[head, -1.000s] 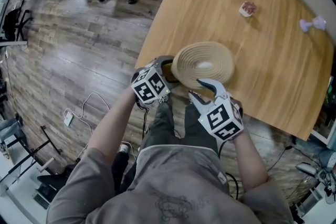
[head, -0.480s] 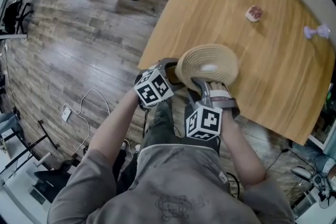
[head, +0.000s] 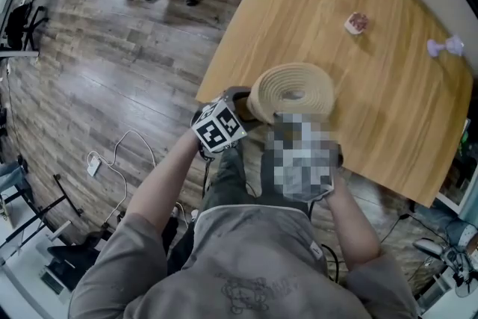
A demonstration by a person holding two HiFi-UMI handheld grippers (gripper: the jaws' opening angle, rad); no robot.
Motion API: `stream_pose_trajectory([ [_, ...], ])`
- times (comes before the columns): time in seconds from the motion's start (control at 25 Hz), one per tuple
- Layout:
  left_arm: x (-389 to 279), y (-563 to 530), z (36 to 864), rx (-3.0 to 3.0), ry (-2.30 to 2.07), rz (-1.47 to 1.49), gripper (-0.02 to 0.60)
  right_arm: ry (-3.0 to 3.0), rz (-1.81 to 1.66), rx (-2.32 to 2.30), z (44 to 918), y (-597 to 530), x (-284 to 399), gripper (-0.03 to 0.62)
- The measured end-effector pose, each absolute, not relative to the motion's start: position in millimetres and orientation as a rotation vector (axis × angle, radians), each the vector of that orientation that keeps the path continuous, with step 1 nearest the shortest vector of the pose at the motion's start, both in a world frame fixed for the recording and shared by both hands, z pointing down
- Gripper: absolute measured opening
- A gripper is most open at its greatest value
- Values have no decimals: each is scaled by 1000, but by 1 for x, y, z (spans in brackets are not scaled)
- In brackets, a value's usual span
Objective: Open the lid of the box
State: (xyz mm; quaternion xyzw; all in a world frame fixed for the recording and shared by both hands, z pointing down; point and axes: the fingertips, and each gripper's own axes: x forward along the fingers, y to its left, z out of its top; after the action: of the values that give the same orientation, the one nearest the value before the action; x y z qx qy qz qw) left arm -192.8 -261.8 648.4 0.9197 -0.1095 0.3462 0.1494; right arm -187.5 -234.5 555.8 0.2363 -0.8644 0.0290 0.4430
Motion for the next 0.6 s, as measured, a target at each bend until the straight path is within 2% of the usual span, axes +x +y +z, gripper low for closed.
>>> stream_pose_trajectory([
  [0.28,-200,-259,646,2592,-349,1051,319,-2373,228,857,480,-264,-159,83],
  [0.6,-208,-257,645,2531,-433,1004,313,-2458,639,1391,444,-297,-65,75],
])
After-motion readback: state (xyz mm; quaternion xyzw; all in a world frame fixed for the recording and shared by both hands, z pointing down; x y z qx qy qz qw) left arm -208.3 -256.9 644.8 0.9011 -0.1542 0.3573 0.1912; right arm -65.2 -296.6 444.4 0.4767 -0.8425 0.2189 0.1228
